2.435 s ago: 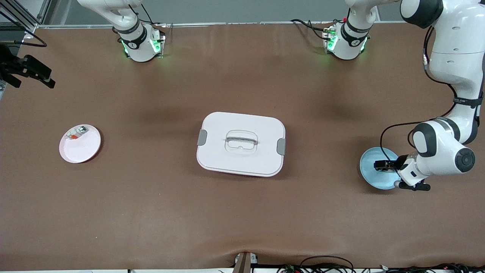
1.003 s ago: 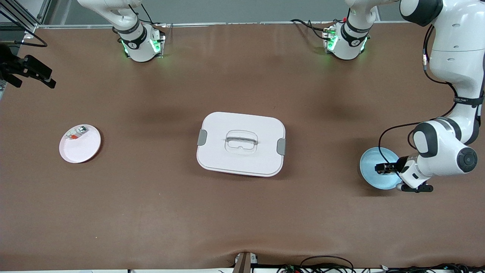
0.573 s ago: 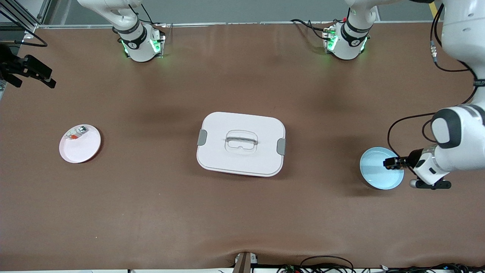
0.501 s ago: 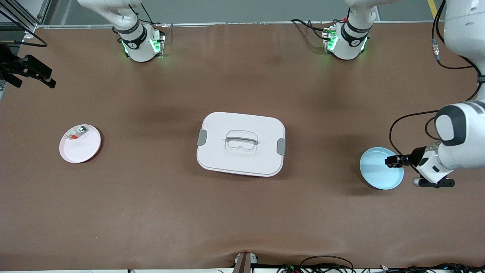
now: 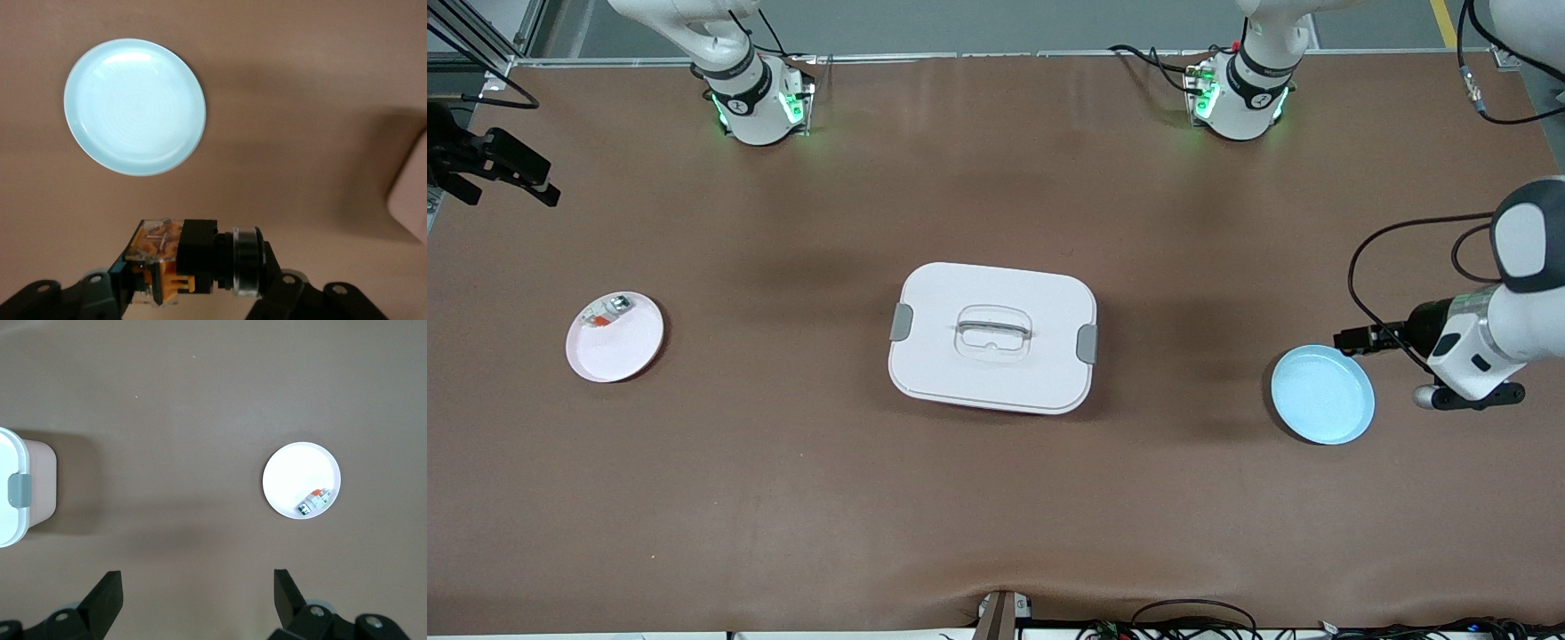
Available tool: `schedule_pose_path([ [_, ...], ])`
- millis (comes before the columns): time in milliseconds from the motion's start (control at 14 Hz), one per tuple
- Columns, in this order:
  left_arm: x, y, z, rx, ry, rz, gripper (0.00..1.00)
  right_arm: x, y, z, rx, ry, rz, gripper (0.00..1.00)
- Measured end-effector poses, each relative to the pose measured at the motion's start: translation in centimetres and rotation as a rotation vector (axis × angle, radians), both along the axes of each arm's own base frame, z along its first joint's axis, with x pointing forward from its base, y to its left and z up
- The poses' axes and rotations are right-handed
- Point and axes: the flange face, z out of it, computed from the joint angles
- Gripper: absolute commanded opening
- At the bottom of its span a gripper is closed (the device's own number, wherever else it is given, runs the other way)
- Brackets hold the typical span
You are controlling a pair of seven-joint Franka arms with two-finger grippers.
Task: Transfer orange switch to right arm and place
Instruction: 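Lift the switch and carry it with the left gripper over the box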
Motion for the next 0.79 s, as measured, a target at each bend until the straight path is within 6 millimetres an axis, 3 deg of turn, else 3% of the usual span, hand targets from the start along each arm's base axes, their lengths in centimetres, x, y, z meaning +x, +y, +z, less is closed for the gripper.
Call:
schedule_pose_path([
  [286,-1.4,-8.4,5.8,-0.065,0.028,0.111,0.19,0.2,0.1,0.2,0.001,-0.017,0.001,1.0],
  [501,-2.9,-15.4,8.2,-0.107,0.062,0.191,0.19,0.4,0.1,0.3,0.001,-0.036,-0.001,1.0],
  [788,-4.8,-23.0,11.6,-0.134,0.051,0.278,0.21,0.4,0.1,0.5,0.008,-0.04,-0.004,1.0],
])
